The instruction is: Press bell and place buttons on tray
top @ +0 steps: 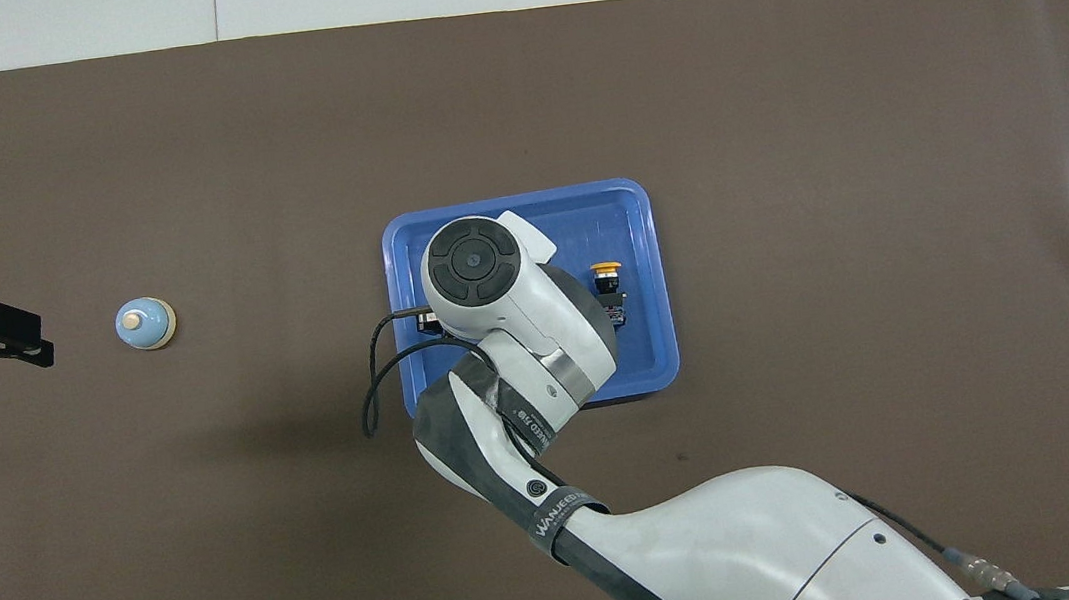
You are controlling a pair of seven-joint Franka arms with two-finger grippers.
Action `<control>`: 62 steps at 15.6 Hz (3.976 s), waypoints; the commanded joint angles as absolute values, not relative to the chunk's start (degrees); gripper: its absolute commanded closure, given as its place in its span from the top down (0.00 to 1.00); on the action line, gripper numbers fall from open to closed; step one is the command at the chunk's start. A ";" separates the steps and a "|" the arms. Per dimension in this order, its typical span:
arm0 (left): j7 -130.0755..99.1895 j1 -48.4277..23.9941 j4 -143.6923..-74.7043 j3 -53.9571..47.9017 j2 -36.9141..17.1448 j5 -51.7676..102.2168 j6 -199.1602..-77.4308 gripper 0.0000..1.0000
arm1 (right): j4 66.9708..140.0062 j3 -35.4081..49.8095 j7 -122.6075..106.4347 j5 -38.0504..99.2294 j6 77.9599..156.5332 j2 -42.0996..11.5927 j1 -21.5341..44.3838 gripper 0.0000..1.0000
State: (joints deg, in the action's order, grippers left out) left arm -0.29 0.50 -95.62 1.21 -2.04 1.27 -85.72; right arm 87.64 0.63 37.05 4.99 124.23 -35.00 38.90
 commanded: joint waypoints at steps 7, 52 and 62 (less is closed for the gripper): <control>-0.09 0.26 -97.21 1.41 -0.44 1.23 -86.13 1.00 | 87.17 -2.20 30.27 4.40 113.82 -23.40 34.03 1.00; -6.41 0.97 -99.65 1.32 -0.26 0.53 -94.64 0.59 | 97.21 -2.28 0.17 -1.67 90.88 1.14 2.46 1.00; -2.91 1.94 -108.53 1.67 -5.88 5.10 -109.48 0.00 | 97.56 -2.29 2.63 -1.67 90.88 1.32 2.29 1.00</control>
State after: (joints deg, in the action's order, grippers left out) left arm -4.31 3.30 -105.84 1.53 -4.71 3.97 -104.27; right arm 97.25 -2.97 1.39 -1.16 91.84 0.90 3.31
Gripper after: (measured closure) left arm 0.987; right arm 0.000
